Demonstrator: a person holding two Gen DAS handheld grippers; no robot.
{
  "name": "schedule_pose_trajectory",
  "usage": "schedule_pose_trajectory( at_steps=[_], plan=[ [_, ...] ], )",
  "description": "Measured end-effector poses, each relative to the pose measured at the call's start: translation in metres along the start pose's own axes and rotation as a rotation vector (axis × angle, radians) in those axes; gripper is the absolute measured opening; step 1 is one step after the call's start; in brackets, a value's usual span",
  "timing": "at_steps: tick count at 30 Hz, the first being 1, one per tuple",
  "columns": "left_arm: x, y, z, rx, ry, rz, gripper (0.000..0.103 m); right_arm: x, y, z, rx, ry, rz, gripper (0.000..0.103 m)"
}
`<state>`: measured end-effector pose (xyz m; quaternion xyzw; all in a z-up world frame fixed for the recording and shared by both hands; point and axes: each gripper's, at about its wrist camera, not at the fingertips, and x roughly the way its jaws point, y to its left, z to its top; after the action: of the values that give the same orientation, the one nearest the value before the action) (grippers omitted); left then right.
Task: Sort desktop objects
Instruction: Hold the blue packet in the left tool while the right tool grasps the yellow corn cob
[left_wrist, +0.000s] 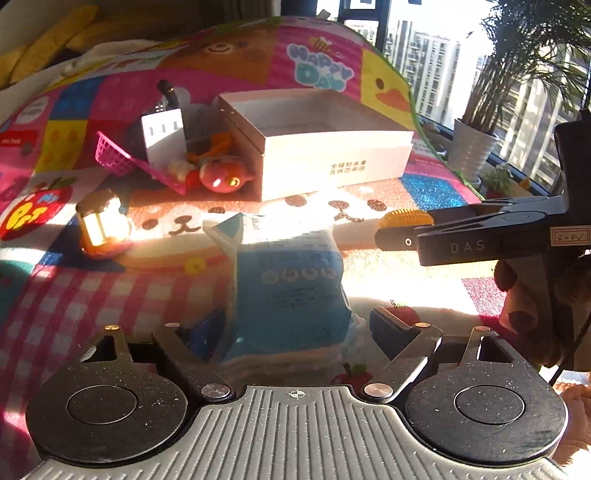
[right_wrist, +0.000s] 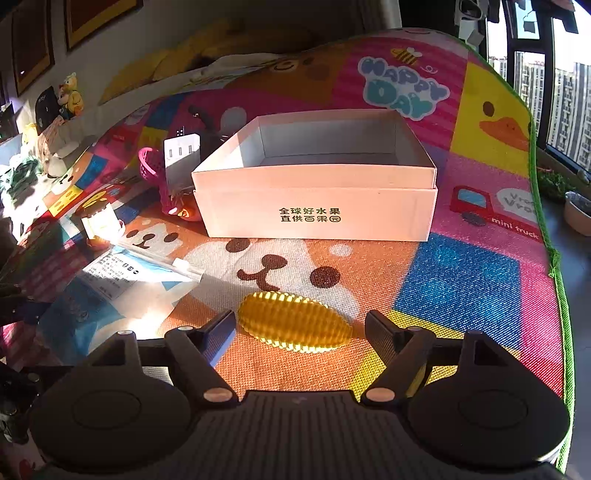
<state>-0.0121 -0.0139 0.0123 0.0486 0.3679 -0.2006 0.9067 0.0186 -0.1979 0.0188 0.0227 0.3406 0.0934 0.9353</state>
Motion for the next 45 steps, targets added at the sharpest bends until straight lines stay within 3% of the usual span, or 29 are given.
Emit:
schedule_pose_trajectory(
  at_steps=[2,6,12,13,16,20,26,31,37,45],
  plan=[
    [0.003,0.005,-0.002,0.012,0.012,0.040,0.095,0.001,-0.003,0.000,0.015,0.000,-0.008,0.086],
    [0.002,0.024,-0.002,0.042,0.013,0.187,0.098,0.001,-0.005,0.000,0.027,-0.002,-0.005,0.088],
    [0.004,0.058,0.006,-0.002,-0.008,0.387,0.100,0.002,-0.007,0.001,0.058,0.011,0.003,0.100],
    [0.004,0.062,0.007,-0.020,-0.009,0.394,0.100,0.002,-0.007,0.001,0.060,0.014,0.006,0.101],
    [-0.003,0.067,0.009,-0.082,-0.013,0.310,0.100,0.003,-0.006,0.000,0.060,0.021,0.007,0.103],
    [-0.007,0.059,0.009,-0.146,-0.003,0.115,0.101,0.005,-0.005,0.001,0.063,0.026,-0.004,0.103],
    [0.002,0.028,0.013,-0.068,-0.015,0.018,0.102,0.006,0.000,0.001,0.049,0.034,-0.024,0.103],
    [-0.003,0.021,0.011,-0.047,-0.055,0.005,0.103,0.005,-0.005,0.003,0.117,0.026,-0.020,0.103],
    [-0.011,0.024,0.002,-0.061,-0.078,0.103,0.103,0.004,-0.007,0.001,0.121,0.010,-0.004,0.103],
    [0.009,0.013,0.018,-0.072,-0.047,0.085,0.103,0.002,-0.010,0.000,0.143,-0.006,0.010,0.103]
  ],
)
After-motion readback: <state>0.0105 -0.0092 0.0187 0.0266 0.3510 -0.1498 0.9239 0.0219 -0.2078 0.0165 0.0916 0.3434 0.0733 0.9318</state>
